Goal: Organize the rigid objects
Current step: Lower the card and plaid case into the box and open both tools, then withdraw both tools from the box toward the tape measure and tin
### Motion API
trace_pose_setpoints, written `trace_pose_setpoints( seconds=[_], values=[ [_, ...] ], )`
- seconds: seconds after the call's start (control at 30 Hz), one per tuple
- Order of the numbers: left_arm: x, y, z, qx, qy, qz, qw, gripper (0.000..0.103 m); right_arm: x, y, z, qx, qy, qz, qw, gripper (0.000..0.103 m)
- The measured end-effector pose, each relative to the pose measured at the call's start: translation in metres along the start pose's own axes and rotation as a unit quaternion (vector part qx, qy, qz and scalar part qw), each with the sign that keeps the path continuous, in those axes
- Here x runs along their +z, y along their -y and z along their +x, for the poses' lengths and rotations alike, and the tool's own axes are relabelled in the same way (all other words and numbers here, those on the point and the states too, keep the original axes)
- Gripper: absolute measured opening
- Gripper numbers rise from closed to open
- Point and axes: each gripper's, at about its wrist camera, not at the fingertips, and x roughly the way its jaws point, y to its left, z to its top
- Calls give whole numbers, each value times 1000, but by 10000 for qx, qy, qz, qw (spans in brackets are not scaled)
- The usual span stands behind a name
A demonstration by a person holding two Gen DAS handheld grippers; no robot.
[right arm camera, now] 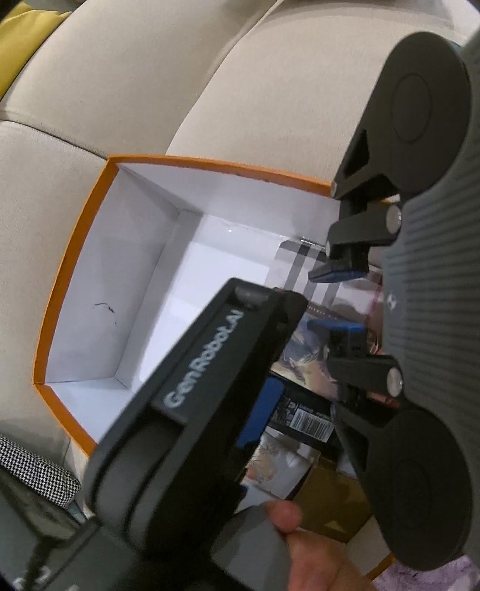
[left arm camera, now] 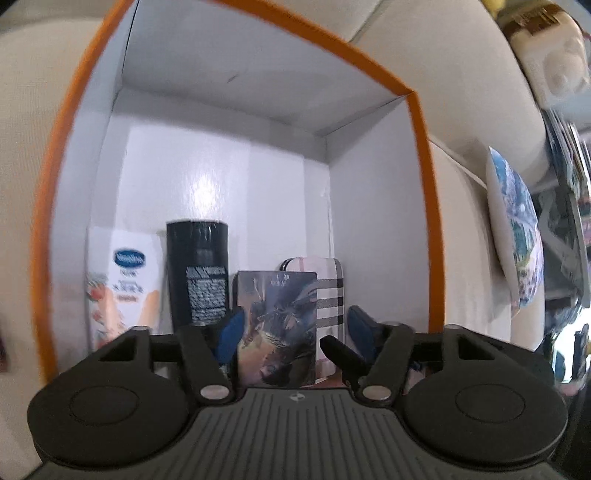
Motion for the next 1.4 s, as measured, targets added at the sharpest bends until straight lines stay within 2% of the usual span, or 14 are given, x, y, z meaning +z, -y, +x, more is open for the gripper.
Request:
trace_pose_setpoints(
  seconds=[0.1,0.3,0.4,0.57,0.73,0.9,1.07,1.23,1.4],
  values=[
    [1,1,-17,-9,141,263,9996,52,-3,-1,-4,117,8,57,9999,24],
    [-2,-2,-50,84,544,564,9969,51,-3,-7,6,313,-134,215,9992,25],
    [-7,-2,-56,31,592,603,9964,50,-3,-9,12,398,-253,290,9985,29],
    [-16,-5,-62,126,687,642,9955,50,-4,-14,9,395,-257,116,9988,29],
    [-28,-6,-70,182,757,840,9934,50,-4,-15,11,358,-289,311,9985,29],
    [-44,-7,-81,267,866,1064,9902,50,-6,-26,4,139,-144,162,9997,28],
    [-60,-6,-96,205,982,1242,9872,50,-11,-41,-16,114,40,365,9993,29],
    [-74,-12,-120,128,1223,1381,9828,50,-19,-58,-47,44,450,675,9967,35],
    [-88,-24,-140,265,1485,1530,9766,50,-28,-80,-78,-75,1069,999,9892,42]
  ],
)
